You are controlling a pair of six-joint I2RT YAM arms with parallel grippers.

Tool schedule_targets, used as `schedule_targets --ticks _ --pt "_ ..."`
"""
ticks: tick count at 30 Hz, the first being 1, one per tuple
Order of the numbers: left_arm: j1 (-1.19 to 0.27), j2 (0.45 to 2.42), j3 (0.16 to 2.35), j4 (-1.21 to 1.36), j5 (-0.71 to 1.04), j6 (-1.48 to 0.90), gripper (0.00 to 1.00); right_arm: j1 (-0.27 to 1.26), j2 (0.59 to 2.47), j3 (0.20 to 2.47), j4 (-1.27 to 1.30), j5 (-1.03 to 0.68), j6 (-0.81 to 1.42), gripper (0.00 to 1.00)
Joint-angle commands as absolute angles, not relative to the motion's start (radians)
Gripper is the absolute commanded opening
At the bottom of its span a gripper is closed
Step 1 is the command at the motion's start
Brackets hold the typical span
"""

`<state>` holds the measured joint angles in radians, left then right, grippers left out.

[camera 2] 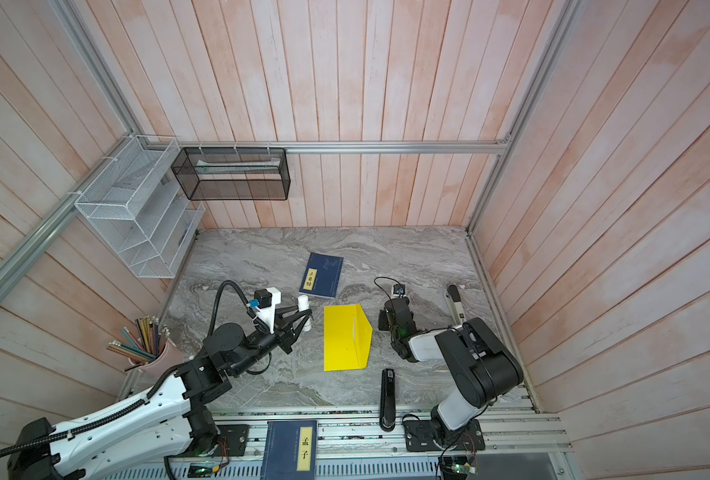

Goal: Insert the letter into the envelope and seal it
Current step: 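Open the right gripper to set the cap on the table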

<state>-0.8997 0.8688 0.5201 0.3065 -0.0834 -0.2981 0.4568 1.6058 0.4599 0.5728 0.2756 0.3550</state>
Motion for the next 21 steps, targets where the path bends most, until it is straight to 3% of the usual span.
schedule_targets --ticks 1,12,21 --pt "-0.904 0.851 0.511 0.313 -0.094 -0.28 0.0 0.462 1.578 0.485 0.526 0.281 0.346 0.36" --pt "-0.904 0.853 0.517 0.312 -0.094 -0.276 0.0 0.463 1.515 0.527 0.46 0.283 0.326 0.56" --pt "-0.904 0.854 0.531 0.299 -0.091 -0.28 0.0 0.464 1.363 0.611 0.337 0.279 0.277 0.59"
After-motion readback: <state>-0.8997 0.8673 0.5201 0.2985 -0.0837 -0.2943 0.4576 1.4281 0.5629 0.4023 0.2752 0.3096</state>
